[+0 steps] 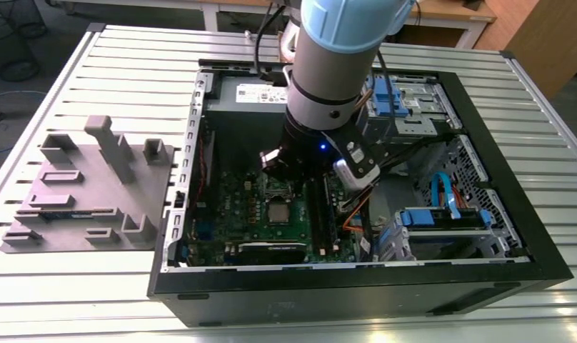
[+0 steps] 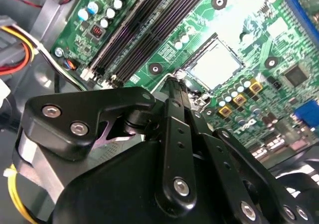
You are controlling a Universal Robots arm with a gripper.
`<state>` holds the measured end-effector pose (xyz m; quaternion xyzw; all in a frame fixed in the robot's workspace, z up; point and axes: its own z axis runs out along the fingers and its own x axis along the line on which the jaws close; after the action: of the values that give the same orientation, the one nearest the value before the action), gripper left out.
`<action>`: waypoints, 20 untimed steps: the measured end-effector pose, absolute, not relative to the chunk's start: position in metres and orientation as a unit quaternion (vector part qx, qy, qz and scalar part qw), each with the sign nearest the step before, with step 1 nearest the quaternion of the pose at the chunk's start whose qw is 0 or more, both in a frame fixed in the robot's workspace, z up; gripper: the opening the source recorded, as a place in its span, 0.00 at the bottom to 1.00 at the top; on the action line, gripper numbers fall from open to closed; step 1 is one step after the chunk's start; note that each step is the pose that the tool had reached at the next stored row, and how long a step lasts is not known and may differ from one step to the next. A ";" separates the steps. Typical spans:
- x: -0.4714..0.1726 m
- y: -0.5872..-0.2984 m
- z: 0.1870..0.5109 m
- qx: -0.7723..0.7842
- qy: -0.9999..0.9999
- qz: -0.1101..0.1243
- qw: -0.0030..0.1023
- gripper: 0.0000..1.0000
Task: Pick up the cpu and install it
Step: 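Close the cpu cover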
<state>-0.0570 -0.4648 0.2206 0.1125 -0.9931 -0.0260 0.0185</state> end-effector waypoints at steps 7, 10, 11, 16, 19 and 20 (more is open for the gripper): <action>-0.057 -0.465 0.219 0.175 -0.984 -0.025 0.020 0.11; -0.057 -0.465 0.218 0.197 -0.980 -0.024 0.021 0.11; -0.056 -0.465 0.218 0.201 -0.979 -0.024 0.021 0.11; -0.052 -0.464 0.218 0.207 -0.978 -0.025 0.021 0.11; -0.052 -0.463 0.218 0.213 -0.976 -0.025 0.021 0.11; -0.052 -0.463 0.218 0.218 -0.975 -0.025 0.021 0.11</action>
<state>-0.0516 -0.4633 0.2176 0.2177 -0.9755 -0.0245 0.0208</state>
